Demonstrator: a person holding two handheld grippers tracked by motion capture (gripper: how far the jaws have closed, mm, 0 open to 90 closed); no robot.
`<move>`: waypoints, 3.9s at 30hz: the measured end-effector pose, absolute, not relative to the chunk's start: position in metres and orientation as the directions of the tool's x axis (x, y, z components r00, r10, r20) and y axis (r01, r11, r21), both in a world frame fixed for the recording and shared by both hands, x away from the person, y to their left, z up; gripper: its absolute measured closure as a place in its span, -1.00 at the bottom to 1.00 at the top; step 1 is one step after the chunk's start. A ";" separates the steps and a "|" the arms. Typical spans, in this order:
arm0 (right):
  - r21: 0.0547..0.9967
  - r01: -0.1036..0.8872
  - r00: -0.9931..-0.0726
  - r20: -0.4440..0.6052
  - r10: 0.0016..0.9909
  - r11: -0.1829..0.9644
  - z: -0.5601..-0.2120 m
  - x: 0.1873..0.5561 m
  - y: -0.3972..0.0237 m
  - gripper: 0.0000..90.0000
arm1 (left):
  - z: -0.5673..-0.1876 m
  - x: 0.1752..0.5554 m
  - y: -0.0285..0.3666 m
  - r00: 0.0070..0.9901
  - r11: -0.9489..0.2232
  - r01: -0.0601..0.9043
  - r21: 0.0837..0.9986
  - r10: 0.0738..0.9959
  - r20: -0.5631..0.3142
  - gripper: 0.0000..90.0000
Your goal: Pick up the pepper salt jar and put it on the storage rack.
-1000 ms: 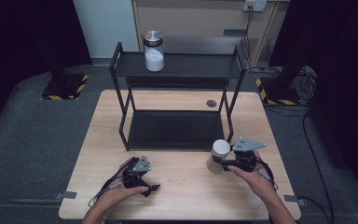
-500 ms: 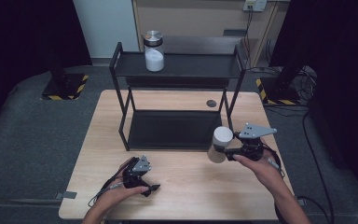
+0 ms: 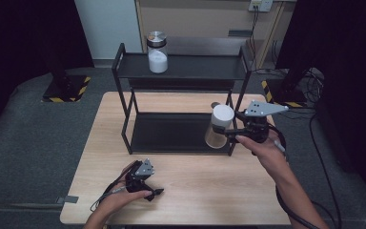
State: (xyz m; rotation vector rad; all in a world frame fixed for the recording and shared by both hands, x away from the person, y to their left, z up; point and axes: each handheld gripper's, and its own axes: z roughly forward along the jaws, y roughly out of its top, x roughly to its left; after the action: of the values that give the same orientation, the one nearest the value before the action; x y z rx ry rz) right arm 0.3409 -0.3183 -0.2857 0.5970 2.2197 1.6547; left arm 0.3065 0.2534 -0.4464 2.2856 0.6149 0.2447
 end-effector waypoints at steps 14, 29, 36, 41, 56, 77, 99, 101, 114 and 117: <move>0.975 0.101 -0.858 -0.016 0.513 0.199 -0.258 0.347 -0.298 -0.19 | -0.446 0.306 0.253 0.867 -0.608 0.357 0.709 0.499 -0.008 -1.00; 0.984 0.070 -0.849 -0.026 0.528 0.161 -0.232 0.351 -0.282 -0.19 | -0.446 0.307 0.253 0.867 -0.608 0.357 0.709 0.499 -0.009 -1.00; 0.987 0.061 -0.844 -0.028 0.536 0.147 -0.219 0.355 -0.276 -0.19 | -0.446 0.307 0.253 0.867 -0.608 0.356 0.709 0.498 -0.008 -1.00; 0.989 0.055 -0.841 -0.029 0.540 0.140 -0.208 0.358 -0.272 -0.19 | -0.447 0.306 0.253 0.866 -0.605 0.358 0.711 0.501 -0.010 -1.00; 0.990 0.042 -0.827 -0.042 0.560 0.136 -0.182 0.369 -0.267 -0.19 | -0.447 0.306 0.253 0.866 -0.605 0.358 0.711 0.501 -0.010 -1.00; 0.990 0.052 -0.810 -0.034 0.585 0.128 -0.172 0.394 -0.262 -0.19 | -0.447 0.307 0.254 0.868 -0.606 0.357 0.711 0.497 -0.012 -1.00; 0.990 0.063 -0.799 -0.024 0.601 0.123 -0.167 0.417 -0.253 -0.19 | -0.447 0.307 0.254 0.868 -0.607 0.357 0.710 0.497 -0.012 -1.00; 0.990 0.066 -0.798 -0.021 0.603 0.122 -0.167 0.419 -0.252 -0.19 | -0.447 0.307 0.254 0.868 -0.608 0.357 0.710 0.497 -0.011 -1.00; 0.990 0.080 -0.785 -0.011 0.619 0.119 -0.169 0.435 -0.249 -0.19 | -0.447 0.307 0.254 0.869 -0.608 0.356 0.709 0.496 -0.011 -1.00; 0.989 0.086 -0.784 -0.007 0.620 0.120 -0.170 0.440 -0.249 -0.19 | -0.446 0.307 0.254 0.869 -0.609 0.356 0.709 0.495 -0.011 -1.00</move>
State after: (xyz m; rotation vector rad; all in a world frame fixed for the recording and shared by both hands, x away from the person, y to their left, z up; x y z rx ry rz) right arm 0.4395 -0.2485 -0.1696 0.6833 1.9843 1.7060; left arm 0.3072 0.2539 -0.4465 2.2859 0.6110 0.2395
